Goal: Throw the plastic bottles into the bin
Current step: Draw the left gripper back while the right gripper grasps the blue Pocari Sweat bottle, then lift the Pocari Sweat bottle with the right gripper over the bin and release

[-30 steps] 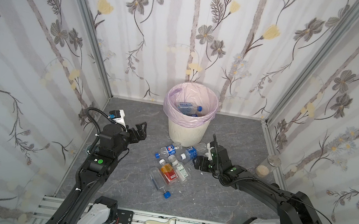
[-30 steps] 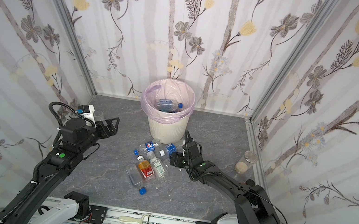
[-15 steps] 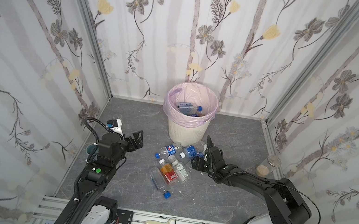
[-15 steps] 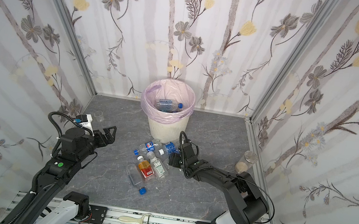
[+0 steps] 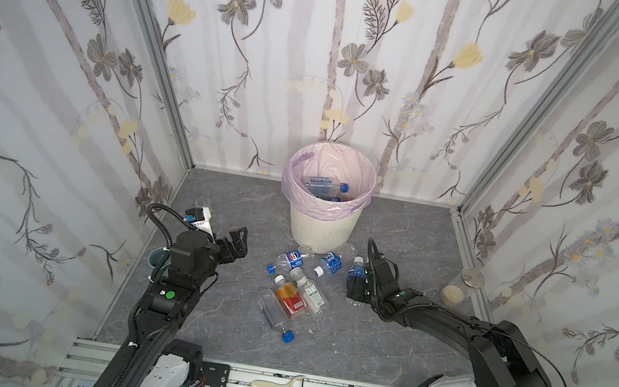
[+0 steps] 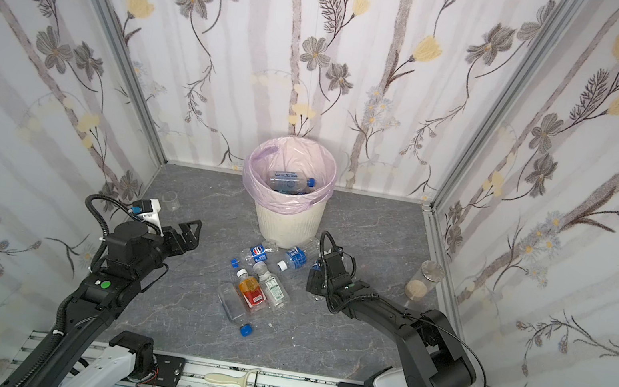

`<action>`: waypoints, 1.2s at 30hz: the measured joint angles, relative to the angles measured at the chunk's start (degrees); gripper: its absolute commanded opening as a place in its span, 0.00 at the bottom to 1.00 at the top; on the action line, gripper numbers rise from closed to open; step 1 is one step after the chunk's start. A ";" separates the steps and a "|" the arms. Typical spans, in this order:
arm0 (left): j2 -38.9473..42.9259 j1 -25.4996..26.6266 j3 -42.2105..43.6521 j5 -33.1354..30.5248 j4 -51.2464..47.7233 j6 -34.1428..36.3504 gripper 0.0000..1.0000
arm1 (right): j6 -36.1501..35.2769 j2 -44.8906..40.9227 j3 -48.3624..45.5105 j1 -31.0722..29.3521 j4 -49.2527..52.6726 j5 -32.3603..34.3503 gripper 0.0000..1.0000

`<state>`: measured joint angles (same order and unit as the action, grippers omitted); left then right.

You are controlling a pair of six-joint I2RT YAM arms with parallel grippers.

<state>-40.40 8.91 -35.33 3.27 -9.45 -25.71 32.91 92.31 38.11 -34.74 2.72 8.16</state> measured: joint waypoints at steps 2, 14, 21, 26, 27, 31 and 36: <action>-0.07 0.00 0.09 0.04 -0.09 -0.20 1.00 | -0.72 0.20 -0.20 1.36 0.04 -0.20 0.75; -0.11 -0.02 0.39 2.23 -0.20 -1.73 1.00 | -5.68 5.60 2.23 6.08 -1.31 -5.20 0.55; -0.04 -0.02 0.61 2.99 -0.26 -2.69 1.00 | -8.07 2.47 1.60 6.49 -2.01 -6.54 0.44; -0.61 -0.02 0.61 4.31 -0.39 -2.89 1.00 | -9.73 -9.09 1.09 6.60 -1.05 -6.47 0.41; -0.76 -0.02 0.61 4.50 -0.46 -2.95 1.00 | -10.40 -11.76 1.11 6.62 -0.63 -6.14 0.39; -0.83 -0.02 0.61 5.44 -0.61 -3.02 1.00 | -13.29 -21.90 1.77 6.62 1.40 -3.63 0.39; -0.74 -0.02 0.61 6.40 -0.63 -3.04 1.00 | -19.23 -36.61 0.81 6.51 0.72 -3.30 0.40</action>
<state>-41.15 8.88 -34.72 9.67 -10.09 -28.75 13.67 55.70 38.92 -28.23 3.44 4.86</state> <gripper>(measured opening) 0.997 0.457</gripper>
